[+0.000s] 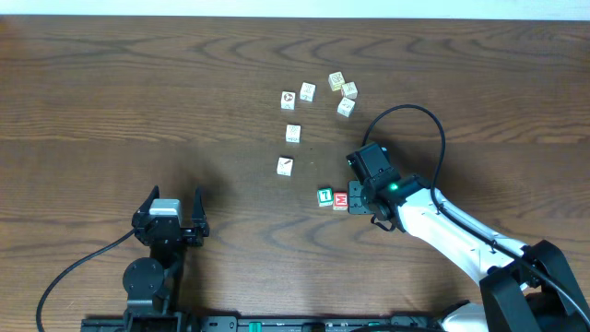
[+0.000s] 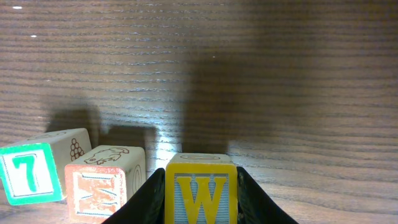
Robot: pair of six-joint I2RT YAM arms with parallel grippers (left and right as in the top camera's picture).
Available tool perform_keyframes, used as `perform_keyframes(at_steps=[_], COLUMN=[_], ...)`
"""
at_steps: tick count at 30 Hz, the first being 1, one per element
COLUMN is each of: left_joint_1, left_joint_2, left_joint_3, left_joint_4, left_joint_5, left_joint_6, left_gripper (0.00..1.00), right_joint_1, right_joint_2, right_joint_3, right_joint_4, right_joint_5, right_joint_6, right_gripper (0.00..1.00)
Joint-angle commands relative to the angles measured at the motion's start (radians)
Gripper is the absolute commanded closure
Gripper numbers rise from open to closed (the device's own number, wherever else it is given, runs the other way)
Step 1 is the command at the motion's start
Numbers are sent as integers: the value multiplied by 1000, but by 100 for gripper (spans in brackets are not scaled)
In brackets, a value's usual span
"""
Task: Lift 4 blocks
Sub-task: 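Lower the yellow W block next to the red M block and open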
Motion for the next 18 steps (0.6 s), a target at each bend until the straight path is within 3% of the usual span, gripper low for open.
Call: perform_keyframes(at_steps=[1,18], left_joint_1=[6,6], left_joint_2=[-4,-4], left_joint_3=[-14,-14], left_joint_4=[-39,-39], left_joint_5=[-1,-1], left_joint_6=[-5,-5], left_gripper=[26,26], right_joint_1=[3,3], right_joint_2=[-11,-11], right_joint_3=[-6,-77], right_joint_4=[-6,17], right_joint_5=[21,14], right_joint_6=[0,4], right_gripper=[71,65])
